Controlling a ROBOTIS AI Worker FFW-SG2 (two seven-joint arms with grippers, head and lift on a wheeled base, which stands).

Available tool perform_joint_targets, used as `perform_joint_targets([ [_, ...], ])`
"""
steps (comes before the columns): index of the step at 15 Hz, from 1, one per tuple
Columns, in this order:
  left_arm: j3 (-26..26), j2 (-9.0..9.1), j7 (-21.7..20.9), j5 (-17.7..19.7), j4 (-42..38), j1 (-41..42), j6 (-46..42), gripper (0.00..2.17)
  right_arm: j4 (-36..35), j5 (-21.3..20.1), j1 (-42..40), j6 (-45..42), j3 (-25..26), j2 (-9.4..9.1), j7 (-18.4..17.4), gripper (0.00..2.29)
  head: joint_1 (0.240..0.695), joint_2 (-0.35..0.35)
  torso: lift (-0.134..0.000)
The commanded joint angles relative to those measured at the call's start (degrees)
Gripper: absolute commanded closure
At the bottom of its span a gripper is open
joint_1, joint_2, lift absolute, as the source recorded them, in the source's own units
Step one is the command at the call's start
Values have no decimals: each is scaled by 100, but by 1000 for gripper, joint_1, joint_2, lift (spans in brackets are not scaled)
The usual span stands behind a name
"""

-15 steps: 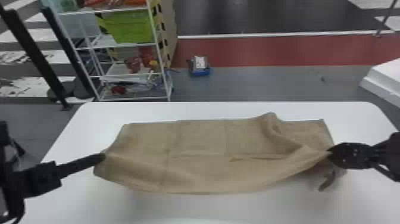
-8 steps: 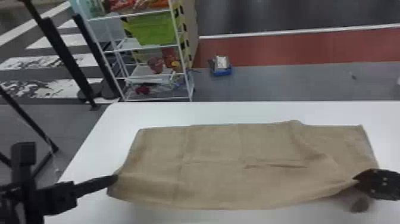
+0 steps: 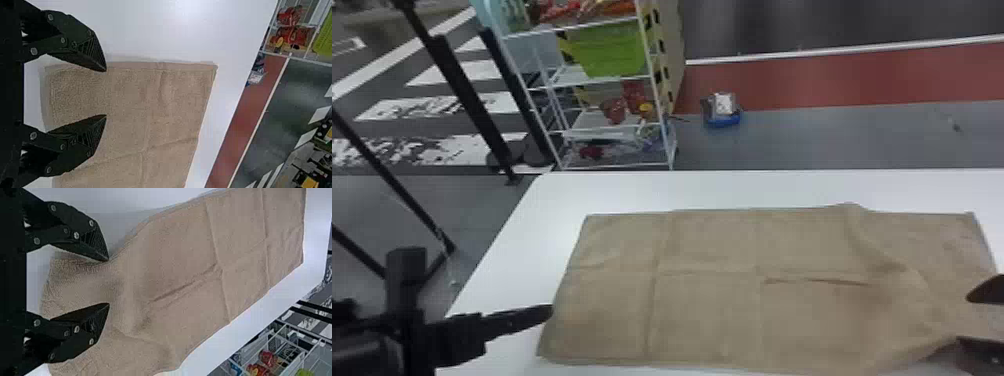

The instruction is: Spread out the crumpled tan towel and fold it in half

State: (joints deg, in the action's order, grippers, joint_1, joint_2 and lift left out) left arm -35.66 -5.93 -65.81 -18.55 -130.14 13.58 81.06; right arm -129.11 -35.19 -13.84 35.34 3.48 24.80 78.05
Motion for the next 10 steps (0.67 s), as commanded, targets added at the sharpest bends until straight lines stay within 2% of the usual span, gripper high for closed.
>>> perform_joint_targets([
  [1,-2,4,6,1,15,-4,-24,552,-35,-173,48,188,-22,34,28,397,695,255,-124],
  [3,-20,13,6,18,7,-4,-42,552,-159,-261,-146,224,48,95,28,397,695,241,-124],
  [5,-38,13,6,36,7,-4,-59,552,-466,-50,-418,399,294,157,28,397,695,233,-124],
  [7,-38,22,6,54,-11,-4,-59,552,-703,-146,-849,188,461,245,28,397,695,229,-124],
  [8,-38,40,24,80,-11,-4,-59,542,-695,-340,-1042,-110,496,280,28,397,695,225,-124],
  [10,-20,136,156,106,-29,-4,-59,225,-598,-683,-1235,-567,452,289,28,404,695,217,-124],
])
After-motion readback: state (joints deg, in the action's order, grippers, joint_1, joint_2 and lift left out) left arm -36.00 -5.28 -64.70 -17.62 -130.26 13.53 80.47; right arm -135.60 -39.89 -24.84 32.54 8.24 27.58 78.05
